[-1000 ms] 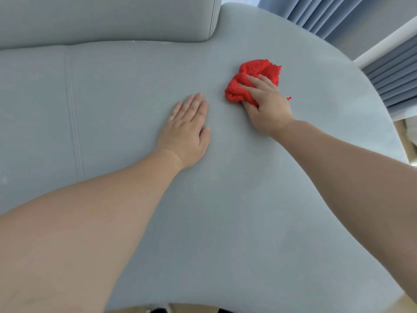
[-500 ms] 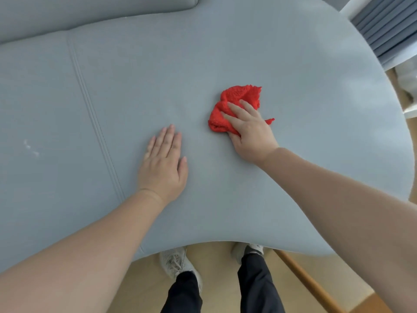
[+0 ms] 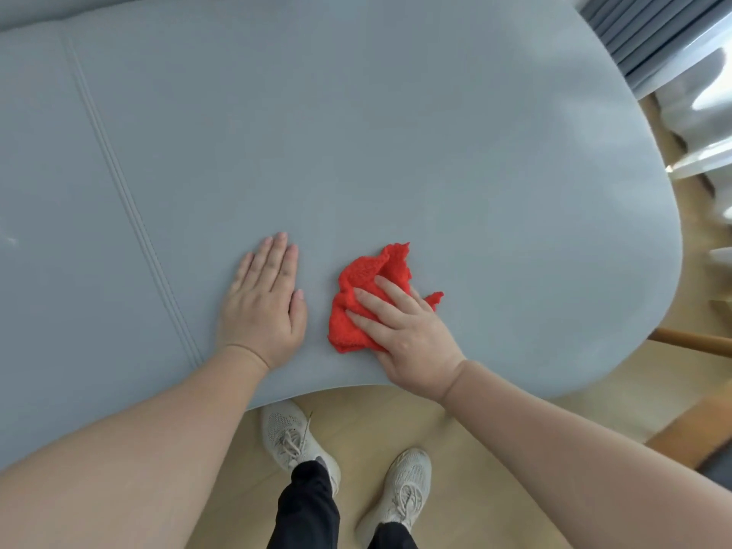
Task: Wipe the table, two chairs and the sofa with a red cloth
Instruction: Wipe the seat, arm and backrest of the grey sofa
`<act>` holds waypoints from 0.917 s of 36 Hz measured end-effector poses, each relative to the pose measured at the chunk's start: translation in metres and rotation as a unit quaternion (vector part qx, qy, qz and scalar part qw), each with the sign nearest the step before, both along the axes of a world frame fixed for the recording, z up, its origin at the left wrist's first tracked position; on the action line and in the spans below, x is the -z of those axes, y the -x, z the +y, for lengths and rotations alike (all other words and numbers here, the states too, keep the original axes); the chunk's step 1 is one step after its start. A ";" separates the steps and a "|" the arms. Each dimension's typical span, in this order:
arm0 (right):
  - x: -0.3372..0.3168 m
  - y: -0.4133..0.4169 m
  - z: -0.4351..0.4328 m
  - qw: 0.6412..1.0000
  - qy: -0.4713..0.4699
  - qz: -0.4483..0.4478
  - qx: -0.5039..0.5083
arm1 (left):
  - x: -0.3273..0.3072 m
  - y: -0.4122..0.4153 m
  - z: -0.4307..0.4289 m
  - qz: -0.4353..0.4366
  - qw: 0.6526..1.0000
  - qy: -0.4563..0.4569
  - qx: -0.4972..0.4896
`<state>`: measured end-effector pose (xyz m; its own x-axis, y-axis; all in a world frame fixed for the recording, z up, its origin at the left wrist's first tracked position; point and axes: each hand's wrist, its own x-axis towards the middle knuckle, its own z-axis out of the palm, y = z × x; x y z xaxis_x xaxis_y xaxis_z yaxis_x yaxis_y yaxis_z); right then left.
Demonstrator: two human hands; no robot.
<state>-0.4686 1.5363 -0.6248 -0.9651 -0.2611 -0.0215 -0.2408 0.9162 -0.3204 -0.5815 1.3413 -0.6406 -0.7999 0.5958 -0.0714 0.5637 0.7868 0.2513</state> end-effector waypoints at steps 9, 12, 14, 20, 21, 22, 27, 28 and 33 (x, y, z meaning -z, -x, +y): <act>0.001 0.055 0.062 0.985 -0.046 0.021 -0.164 | 0.012 -0.001 0.001 0.042 0.999 -0.012 0.004; 0.000 0.085 0.090 0.994 -0.059 -0.002 -0.087 | 0.014 -0.001 -0.001 0.044 0.999 -0.013 0.006; -0.003 0.100 0.106 0.998 -0.057 -0.019 0.001 | 0.014 -0.001 -0.001 0.043 0.999 -0.016 0.009; 0.003 0.095 0.082 0.982 0.026 0.003 0.185 | 0.017 -0.001 -0.002 0.053 0.998 -0.019 0.008; 0.004 0.090 0.074 0.977 0.035 0.008 0.209 | 0.017 -0.001 -0.002 0.052 0.998 -0.020 0.009; 0.006 0.084 0.067 0.973 0.040 0.016 0.227 | 0.016 0.000 -0.002 0.050 0.998 -0.019 0.011; 0.009 0.031 0.020 0.970 0.049 0.051 0.234 | 0.016 0.000 -0.003 0.041 0.999 -0.013 0.011; 0.009 0.017 0.008 0.971 0.055 0.053 0.227 | 0.016 0.000 -0.003 0.040 0.999 -0.011 0.010; 0.011 -0.035 -0.032 0.982 0.045 0.044 0.179 | 0.012 -0.001 -0.003 0.034 0.999 -0.012 0.008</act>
<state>-0.4336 1.5039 -0.6353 -0.9924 0.0976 0.0747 0.0603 0.9161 -0.3963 -0.5806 1.3385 -0.6531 -0.7933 0.6088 -0.0026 0.5918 0.7721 0.2315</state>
